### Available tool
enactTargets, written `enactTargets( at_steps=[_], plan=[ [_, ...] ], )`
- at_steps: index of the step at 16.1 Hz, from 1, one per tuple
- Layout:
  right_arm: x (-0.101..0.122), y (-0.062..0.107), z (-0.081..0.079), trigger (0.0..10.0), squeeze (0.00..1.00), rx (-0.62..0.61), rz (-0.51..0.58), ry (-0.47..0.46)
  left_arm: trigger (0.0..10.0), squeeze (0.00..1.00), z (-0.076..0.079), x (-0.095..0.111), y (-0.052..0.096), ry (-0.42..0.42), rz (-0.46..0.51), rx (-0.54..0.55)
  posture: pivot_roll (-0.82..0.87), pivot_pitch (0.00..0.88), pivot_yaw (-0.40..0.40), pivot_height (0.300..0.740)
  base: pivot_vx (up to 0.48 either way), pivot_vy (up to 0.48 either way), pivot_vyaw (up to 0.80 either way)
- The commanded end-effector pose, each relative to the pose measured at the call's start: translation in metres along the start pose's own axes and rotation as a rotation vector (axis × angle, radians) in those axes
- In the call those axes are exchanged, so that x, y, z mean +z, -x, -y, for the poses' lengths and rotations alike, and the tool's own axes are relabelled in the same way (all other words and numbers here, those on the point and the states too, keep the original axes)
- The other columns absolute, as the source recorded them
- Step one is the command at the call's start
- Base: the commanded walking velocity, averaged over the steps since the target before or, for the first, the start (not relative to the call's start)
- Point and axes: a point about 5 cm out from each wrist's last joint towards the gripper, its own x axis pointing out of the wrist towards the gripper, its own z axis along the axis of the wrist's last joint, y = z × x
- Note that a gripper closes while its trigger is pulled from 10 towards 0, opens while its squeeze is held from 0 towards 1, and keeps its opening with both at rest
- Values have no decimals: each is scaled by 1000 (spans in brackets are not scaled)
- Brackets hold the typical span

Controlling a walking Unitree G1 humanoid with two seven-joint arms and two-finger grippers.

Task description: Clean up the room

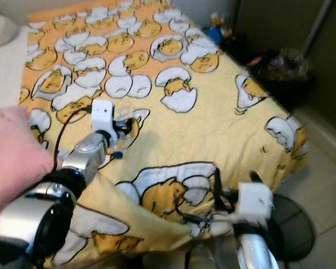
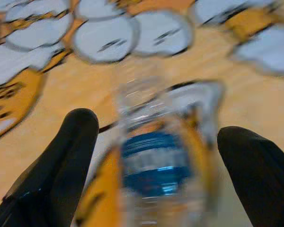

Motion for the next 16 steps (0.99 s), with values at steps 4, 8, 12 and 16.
enactTargets(
  at_steps=[4, 8, 12, 16],
  plan=[
    [4, 30, 2, 10000, 0, -51, -65, -3, 10000, 0, -10, -6, 1, -31, -28, 55, -395, 311, 151, 736, 0, 0, 0],
    [9, 46, 0, 10000, 0, -47, -99, 4, 10000, 0, -7, -11, 1, 67, -59, 62, -426, 354, 143, 736, 0, 0, 0],
    [12, 46, 0, 10000, 0, -58, -110, 4, 0, 0, -7, -23, 3, 78, -122, 58, -432, 354, 162, 736, 0, 0, 0],
    [22, 32, 12, 10000, 0, -129, -64, 4, 0, 0, 2, -18, 1, 85, -118, 13, -472, 334, 169, 736, 0, 0, 0]
  ],
)
